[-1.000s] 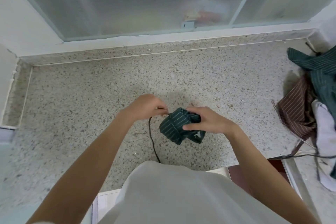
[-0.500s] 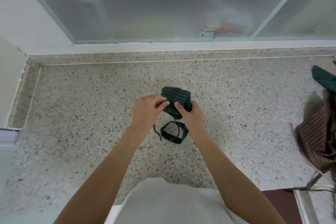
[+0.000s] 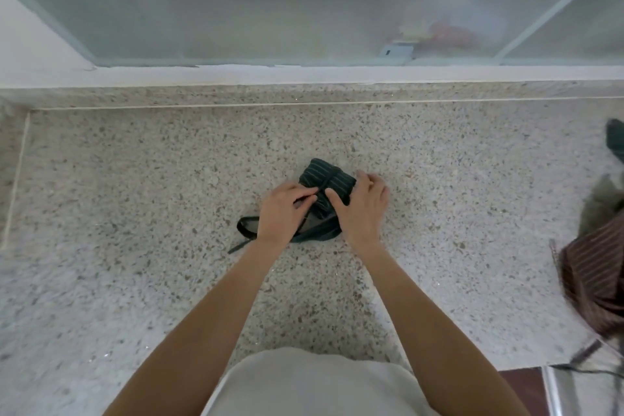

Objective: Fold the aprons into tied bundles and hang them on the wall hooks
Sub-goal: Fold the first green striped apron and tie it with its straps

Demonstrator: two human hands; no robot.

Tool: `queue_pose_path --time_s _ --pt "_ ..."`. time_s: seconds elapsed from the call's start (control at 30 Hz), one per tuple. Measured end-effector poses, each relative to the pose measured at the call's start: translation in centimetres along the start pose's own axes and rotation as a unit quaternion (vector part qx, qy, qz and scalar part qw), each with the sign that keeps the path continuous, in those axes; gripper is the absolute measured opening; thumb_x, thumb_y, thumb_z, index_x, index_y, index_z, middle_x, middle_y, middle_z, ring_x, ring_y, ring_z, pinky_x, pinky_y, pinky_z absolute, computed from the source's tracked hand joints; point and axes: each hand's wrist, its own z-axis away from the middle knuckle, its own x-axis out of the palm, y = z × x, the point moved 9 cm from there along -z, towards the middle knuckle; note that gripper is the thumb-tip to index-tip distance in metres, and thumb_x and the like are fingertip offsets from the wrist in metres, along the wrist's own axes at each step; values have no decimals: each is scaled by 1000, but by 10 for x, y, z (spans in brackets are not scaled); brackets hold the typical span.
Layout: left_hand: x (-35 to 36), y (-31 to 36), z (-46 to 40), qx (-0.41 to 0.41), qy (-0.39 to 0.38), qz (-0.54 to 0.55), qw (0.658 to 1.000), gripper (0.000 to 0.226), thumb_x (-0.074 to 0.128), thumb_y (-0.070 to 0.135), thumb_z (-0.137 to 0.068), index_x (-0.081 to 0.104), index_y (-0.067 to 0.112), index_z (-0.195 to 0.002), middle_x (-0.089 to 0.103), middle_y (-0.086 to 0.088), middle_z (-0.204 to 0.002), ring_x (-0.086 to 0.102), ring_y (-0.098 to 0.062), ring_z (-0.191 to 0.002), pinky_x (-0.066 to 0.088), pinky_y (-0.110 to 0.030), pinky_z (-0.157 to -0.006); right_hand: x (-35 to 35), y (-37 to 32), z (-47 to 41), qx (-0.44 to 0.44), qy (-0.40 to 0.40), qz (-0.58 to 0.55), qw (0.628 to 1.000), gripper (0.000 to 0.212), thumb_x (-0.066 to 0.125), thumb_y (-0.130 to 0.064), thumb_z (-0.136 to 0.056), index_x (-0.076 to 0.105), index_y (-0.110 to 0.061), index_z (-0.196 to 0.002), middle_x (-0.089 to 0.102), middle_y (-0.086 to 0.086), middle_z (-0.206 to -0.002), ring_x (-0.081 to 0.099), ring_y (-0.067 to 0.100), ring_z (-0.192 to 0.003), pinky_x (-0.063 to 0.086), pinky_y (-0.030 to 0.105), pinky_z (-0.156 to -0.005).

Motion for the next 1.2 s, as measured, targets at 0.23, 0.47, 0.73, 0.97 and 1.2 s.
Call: queue_pose_path --time_s 0.23,0.47,0.73,0.97,1.2 --pt "1 0 9 76 -23 -36 996 19 63 11 -86 69 11 -105 66 -4 -95 62 -19 -81 52 -30 -70 -3 -71 9 -377 -61 -62 922 17 61 -5 -86 64 -5 -103 62 11 -104 59 27 -95 49 32 -82" --pt "-40 -17 29 90 112 -175 974 10 68 19 -82 69 21 -92 66 2 -94 59 -20 -86 47 -33 -74 12 -98 24 -537 -27 166 826 16 83 -5 -60 69 -11 -66 64 7 -82 61 25 -73 51 29 -64" --pt "21 -22 28 -57 -167 -289 941 23 49 28 -94 57 17 -113 64 -6 -100 63 -25 -89 45 -32 -68 32 -102 23 -524 -75 219 820 22 75 0 -67 63 -4 -85 63 10 -85 60 22 -73 49 28 -64" --pt "-2 -33 26 -81 -163 -222 958 29 40 28 -99 54 4 -110 61 -13 -105 58 -28 -95 41 -32 -75 44 -87 20 -391 -192 181 882 11 42 -9 -97 49 -6 -105 55 11 -100 56 26 -83 33 30 -60" --pt "-35 -44 29 -104 -192 -108 970 14 59 22 -91 67 13 -98 67 -2 -96 62 -18 -89 45 -24 -76 48 -82 46 -394 -216 169 877 23 49 -25 -96 58 -12 -113 57 6 -107 57 23 -96 45 32 -69"
